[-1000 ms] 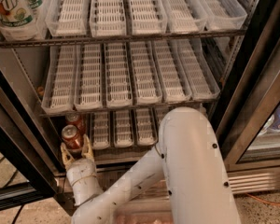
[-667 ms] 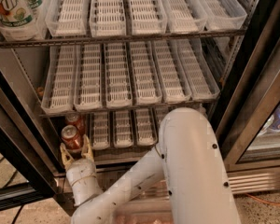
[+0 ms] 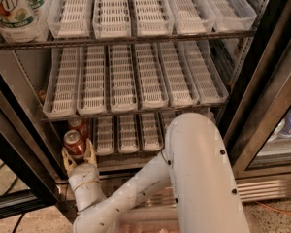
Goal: Pick coke can from bottom shelf of fridge
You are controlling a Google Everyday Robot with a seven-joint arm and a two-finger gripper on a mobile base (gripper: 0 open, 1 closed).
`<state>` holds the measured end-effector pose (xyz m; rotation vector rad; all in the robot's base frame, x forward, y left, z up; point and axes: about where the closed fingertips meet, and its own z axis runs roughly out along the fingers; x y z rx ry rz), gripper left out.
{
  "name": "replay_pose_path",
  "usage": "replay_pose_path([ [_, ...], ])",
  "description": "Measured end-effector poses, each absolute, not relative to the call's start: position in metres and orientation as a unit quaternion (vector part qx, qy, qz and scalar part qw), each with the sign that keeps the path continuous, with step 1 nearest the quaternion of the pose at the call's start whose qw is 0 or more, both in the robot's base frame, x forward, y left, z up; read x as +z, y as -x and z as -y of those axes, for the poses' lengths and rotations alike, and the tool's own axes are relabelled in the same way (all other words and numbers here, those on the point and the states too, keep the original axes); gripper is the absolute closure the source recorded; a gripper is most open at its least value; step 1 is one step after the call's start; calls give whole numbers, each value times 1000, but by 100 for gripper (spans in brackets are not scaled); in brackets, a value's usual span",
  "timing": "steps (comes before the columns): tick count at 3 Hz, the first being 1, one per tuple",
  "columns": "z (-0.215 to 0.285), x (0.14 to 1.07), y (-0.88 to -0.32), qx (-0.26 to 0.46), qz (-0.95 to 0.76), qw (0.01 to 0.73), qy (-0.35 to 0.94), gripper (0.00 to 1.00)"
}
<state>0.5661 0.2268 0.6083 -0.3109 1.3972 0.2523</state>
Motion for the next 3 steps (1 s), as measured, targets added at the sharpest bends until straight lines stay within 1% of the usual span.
replay_pose_path([
  [3,-234,604,-583,109,-640,746,146,44],
])
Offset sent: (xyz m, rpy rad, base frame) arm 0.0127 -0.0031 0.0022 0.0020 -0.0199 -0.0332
